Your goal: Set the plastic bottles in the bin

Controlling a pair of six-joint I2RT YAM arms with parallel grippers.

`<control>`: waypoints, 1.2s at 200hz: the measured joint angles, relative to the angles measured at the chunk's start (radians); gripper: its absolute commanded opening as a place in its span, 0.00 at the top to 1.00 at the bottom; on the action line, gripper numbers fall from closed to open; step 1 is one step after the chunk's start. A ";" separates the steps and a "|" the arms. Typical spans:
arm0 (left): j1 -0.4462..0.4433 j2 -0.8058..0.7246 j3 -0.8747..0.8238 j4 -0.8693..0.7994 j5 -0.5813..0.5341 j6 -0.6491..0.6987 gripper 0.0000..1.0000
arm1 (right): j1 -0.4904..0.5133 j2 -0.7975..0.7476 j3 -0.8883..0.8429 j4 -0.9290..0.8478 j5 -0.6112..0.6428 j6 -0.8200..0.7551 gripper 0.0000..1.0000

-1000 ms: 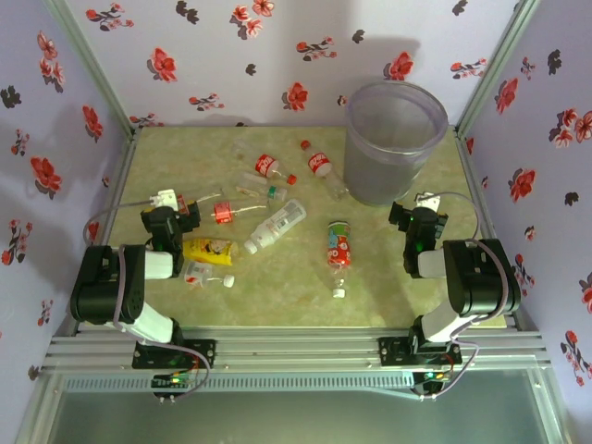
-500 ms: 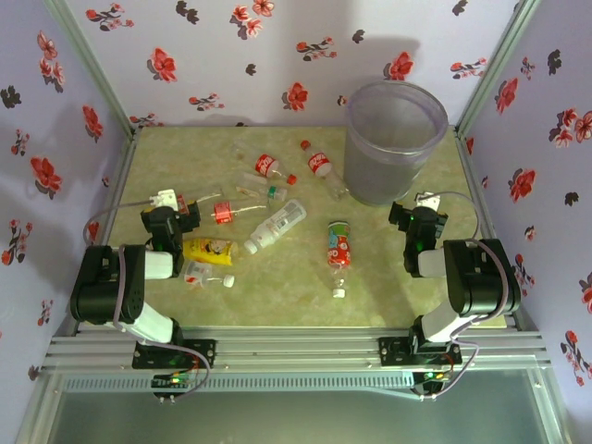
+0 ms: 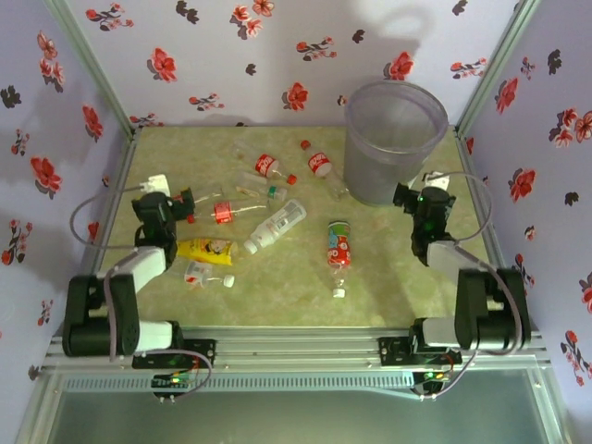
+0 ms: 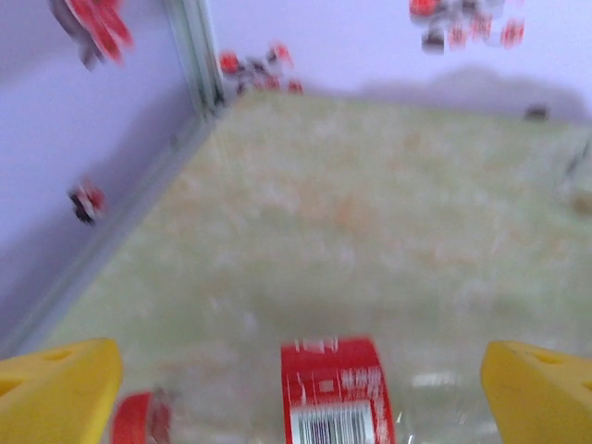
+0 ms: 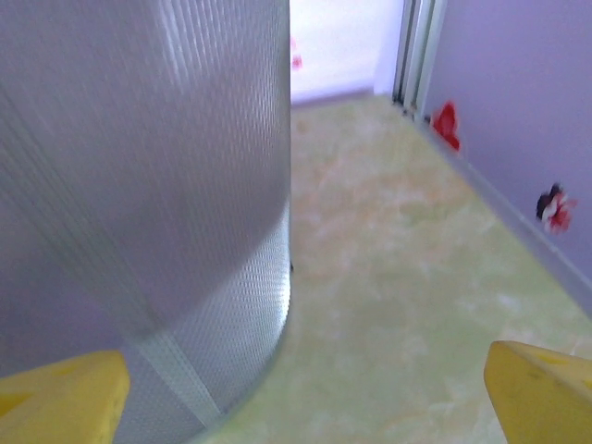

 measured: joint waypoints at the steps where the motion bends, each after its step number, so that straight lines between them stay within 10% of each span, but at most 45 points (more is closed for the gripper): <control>1: 0.000 -0.010 0.007 -0.011 -0.003 -0.003 0.00 | 0.000 -0.004 0.002 -0.005 0.000 0.002 0.01; 59: -0.002 -0.235 0.277 -0.552 -0.006 -0.208 0.01 | 0.122 -0.298 0.071 -0.555 0.113 0.179 0.01; 110: -0.002 -0.274 0.287 -0.886 0.115 -0.341 0.04 | 0.448 -0.399 0.140 -0.971 0.138 0.443 0.04; 168: -0.002 -0.264 0.265 -0.956 0.202 -0.436 0.05 | 0.817 -0.122 0.299 -1.041 0.079 0.654 0.11; 240: -0.014 -0.240 0.217 -0.931 0.240 -0.508 0.06 | 0.876 0.149 0.340 -1.011 0.043 0.732 0.16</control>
